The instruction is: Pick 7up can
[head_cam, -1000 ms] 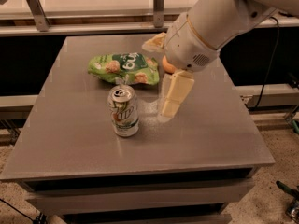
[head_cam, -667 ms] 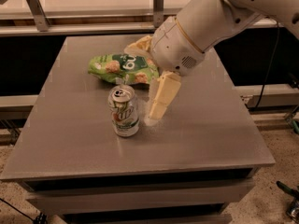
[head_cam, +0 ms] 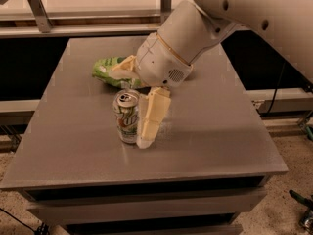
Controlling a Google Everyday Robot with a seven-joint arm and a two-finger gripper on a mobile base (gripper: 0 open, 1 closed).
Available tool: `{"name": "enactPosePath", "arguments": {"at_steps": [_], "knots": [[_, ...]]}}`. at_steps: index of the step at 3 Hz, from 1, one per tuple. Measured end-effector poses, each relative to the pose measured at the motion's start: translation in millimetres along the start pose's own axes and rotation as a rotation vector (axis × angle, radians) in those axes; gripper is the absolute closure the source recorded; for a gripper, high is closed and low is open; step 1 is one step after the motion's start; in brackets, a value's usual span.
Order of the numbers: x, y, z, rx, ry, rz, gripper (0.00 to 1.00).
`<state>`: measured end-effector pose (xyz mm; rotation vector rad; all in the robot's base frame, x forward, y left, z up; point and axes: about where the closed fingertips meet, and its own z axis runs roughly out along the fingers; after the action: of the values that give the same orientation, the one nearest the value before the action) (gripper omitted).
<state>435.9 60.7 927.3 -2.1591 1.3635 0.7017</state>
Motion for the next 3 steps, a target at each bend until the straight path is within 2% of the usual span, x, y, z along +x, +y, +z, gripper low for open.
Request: {"name": "enactPosePath", "arguments": {"at_steps": [1,2,3], "knots": [[3.1,1.9,15.3,-0.009,0.022,0.013,0.19],[5.5,-0.5,25.3,0.026,0.06,-0.006,0.39],[6.1,-2.0,25.8,0.035,0.069,-0.007,0.59]]}}
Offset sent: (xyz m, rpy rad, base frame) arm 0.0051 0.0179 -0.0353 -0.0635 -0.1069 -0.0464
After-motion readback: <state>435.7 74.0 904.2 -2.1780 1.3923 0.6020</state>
